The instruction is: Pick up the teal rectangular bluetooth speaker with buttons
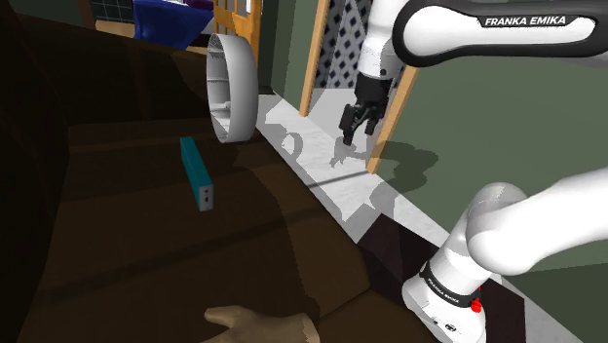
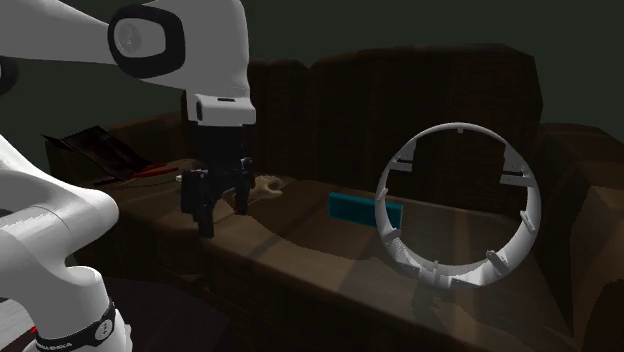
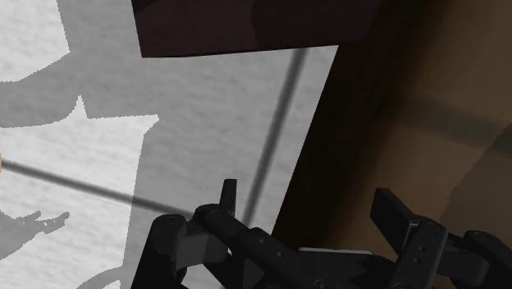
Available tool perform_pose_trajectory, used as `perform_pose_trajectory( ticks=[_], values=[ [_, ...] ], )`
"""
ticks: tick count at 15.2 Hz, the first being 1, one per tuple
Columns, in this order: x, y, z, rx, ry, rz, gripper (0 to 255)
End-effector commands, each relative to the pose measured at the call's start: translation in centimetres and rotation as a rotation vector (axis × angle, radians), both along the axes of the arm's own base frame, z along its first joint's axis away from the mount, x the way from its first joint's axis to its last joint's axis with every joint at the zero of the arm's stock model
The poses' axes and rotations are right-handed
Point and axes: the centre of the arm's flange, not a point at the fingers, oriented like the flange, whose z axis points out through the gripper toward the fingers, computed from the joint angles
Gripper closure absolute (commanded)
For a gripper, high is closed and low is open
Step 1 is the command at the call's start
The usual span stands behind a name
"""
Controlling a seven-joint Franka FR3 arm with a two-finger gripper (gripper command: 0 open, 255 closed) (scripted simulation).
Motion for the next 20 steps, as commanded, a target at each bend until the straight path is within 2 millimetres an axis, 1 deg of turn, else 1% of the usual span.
perform_pose_trajectory(
  ticks=[1,10,20],
  values=[
    [1.4,2.2,-0.5,0.006,-0.007,-0.012,0],
    [8.0,11.2,-2.3,0.028,-0.037,-0.062,0],
    [16.0,20.9,-3.8,0.052,-0.07,-0.117,0]
  ],
)
